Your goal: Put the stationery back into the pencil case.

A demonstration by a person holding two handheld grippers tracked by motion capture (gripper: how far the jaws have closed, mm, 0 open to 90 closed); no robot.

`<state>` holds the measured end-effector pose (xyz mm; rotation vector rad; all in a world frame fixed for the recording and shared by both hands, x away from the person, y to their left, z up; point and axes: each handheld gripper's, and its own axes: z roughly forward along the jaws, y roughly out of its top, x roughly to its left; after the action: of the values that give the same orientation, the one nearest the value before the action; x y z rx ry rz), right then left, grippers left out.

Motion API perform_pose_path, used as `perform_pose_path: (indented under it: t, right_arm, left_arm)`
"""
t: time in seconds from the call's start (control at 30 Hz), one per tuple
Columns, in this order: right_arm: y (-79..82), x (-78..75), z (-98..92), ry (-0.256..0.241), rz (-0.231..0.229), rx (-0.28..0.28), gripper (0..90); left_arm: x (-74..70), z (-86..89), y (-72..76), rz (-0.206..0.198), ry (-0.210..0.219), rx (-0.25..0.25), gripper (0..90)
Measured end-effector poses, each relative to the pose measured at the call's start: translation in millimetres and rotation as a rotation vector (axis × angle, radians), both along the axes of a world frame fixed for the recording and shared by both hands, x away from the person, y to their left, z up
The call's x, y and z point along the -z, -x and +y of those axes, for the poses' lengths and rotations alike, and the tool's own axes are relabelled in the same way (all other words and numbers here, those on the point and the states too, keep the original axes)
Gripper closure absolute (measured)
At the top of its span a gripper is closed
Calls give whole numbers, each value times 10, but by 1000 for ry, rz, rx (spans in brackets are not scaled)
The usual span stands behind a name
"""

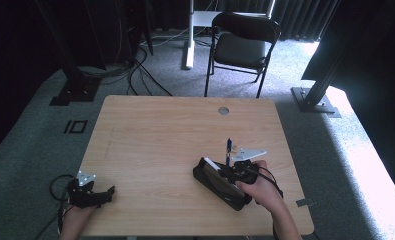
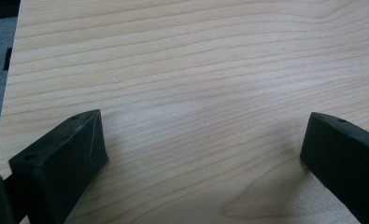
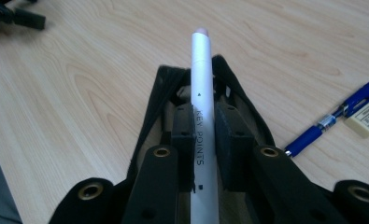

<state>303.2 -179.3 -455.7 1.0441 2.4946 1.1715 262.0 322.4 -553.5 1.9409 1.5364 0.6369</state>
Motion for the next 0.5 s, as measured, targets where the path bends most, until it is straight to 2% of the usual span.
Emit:
perform_pose_path:
  t: [0.1, 0.37, 0.5]
  right_arm:
    - [-12, 32, 8, 2, 4, 0, 785]
    - [-50, 156, 61, 48, 39, -6, 785]
    - [-77, 194, 83, 61, 38, -5, 785]
  left_arm:
    - [0, 0, 0, 0, 0, 0, 5]
    - [0, 0, 0, 0, 0, 0, 5]
    - [0, 0, 0, 0, 0, 0, 5]
